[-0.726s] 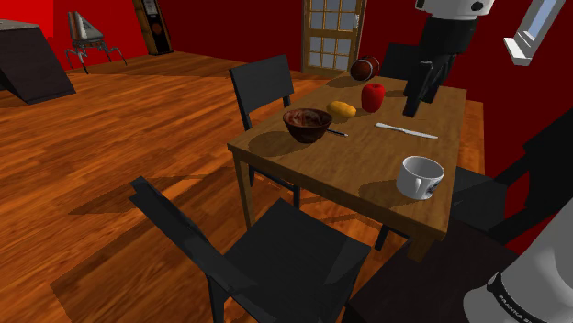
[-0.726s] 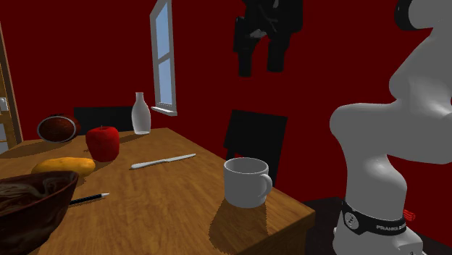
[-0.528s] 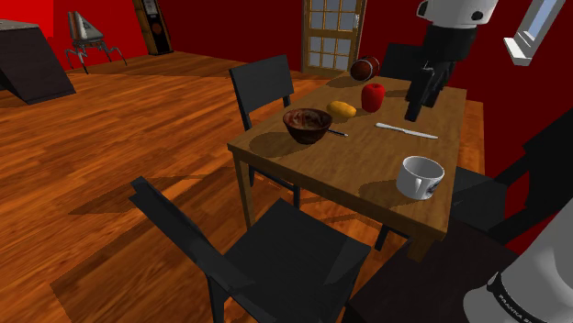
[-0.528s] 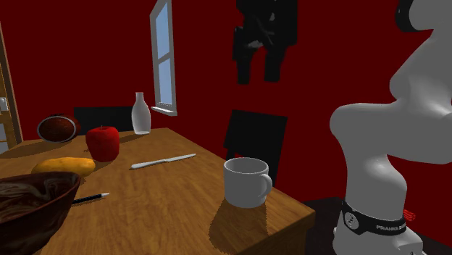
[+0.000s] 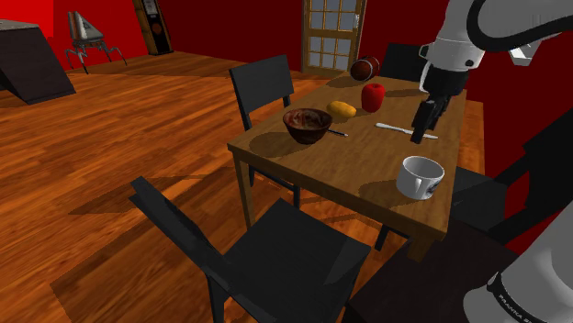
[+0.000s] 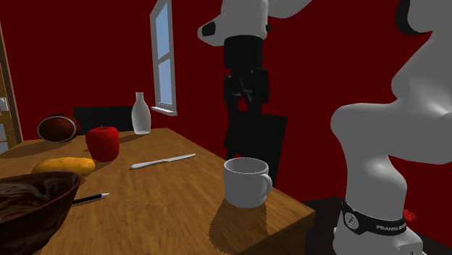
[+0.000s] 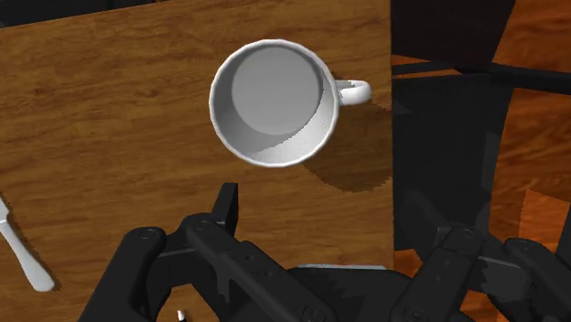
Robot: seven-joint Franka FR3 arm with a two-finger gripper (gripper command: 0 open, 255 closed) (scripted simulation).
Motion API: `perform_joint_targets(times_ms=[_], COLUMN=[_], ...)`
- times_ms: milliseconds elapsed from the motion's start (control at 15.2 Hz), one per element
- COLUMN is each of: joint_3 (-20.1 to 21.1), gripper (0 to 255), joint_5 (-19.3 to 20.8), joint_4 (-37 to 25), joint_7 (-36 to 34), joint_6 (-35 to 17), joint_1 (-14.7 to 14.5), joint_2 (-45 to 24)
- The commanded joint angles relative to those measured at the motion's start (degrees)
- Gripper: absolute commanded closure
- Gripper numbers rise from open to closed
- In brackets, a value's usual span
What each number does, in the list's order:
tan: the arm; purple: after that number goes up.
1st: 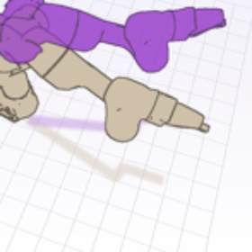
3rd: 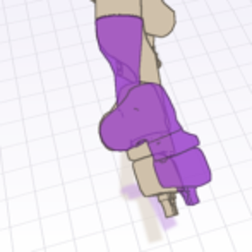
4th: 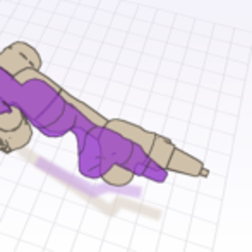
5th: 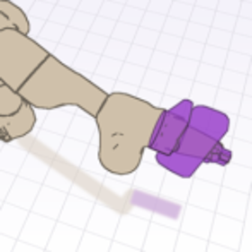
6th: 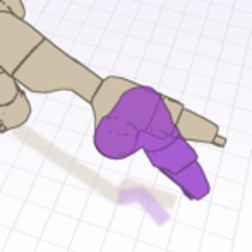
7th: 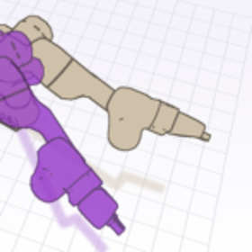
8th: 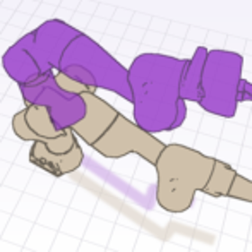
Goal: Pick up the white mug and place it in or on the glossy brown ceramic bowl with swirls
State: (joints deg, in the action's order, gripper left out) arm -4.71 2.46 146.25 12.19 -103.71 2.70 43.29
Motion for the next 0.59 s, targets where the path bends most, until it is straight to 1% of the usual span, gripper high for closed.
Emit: perform_joint_targets(times_ms=[0, 264, 462, 528], joint_3=[-2.16, -6.91, -10.76, -11.35], gripper=[0, 0, 0, 0], joint_5=[0.97, 3.55, 5.49, 5.77], joint_4=[3.52, 7.80, 10.21, 10.50], joint_7=[1.94, 6.24, 9.56, 10.05], joint_6=[-2.33, -8.28, -13.15, -13.89], joint_1=[1.16, 2.91, 4.17, 4.32], joint_2=[1.72, -0.24, -2.93, -3.42])
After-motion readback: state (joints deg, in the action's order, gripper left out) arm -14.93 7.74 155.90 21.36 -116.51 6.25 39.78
